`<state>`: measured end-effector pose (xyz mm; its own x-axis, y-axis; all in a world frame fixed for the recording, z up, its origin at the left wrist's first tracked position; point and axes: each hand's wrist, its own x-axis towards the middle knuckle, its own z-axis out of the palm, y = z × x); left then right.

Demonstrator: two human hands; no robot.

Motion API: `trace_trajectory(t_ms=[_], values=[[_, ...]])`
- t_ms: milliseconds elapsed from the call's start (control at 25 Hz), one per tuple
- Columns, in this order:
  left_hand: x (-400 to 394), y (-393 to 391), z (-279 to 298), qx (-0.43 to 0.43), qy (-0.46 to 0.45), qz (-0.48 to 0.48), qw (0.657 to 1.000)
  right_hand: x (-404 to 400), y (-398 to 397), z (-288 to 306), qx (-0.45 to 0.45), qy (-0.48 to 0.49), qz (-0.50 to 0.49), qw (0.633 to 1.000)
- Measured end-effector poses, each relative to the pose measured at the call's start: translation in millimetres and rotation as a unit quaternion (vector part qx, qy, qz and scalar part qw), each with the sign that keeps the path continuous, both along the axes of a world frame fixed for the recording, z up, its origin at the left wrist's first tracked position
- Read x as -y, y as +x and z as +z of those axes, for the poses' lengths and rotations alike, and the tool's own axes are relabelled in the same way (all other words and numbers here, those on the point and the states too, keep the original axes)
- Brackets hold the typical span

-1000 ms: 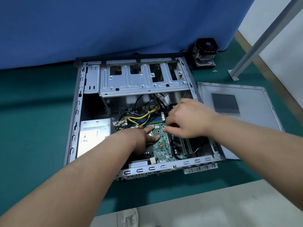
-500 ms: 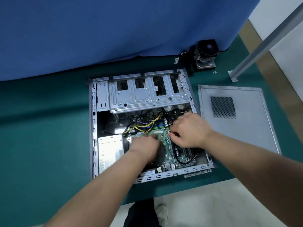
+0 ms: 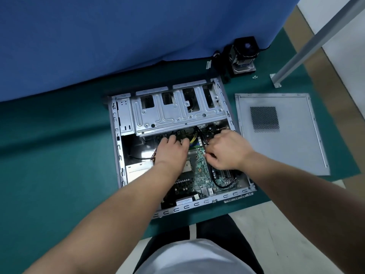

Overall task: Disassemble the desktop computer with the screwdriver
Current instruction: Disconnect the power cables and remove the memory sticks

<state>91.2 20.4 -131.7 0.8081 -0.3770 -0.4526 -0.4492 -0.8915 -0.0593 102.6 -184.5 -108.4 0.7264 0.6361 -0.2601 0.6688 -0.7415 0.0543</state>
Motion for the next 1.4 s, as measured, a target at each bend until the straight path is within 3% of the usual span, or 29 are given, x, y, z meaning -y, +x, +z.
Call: trace_trajectory(t_ms=[360,640,880,1040,1200,1280,1400], values=[[-18,-10,20,-0.001,0.021,-0.051,0.998,-1,0,4,-0.007,-0.006,-0.003,1.000],[-73,-9,51,-0.003,-0.108,0.103,0.989,-2,0,7,0.000,-0.008,-0.011,1.000],[-100,-19,64,0.097,-0.246,0.214,0.940,-1,0,4,0.019,-0.005,-0.014,1.000],[-121,-11,66,0.073,-0.279,0.330,0.899,0,-1,2,0.027,0.004,-0.008,1.000],[-124,-13,61,0.077,-0.332,0.354,0.871,-1,-3,9,-0.010,0.002,-0.022,1.000],[-124,-14,58,0.088,-0.359,0.356,0.858,-10,-5,16,-0.060,0.062,-0.076,0.993],[-128,-15,52,0.087,-0.397,0.356,0.841,-58,3,35,-0.162,0.232,-0.176,0.943]])
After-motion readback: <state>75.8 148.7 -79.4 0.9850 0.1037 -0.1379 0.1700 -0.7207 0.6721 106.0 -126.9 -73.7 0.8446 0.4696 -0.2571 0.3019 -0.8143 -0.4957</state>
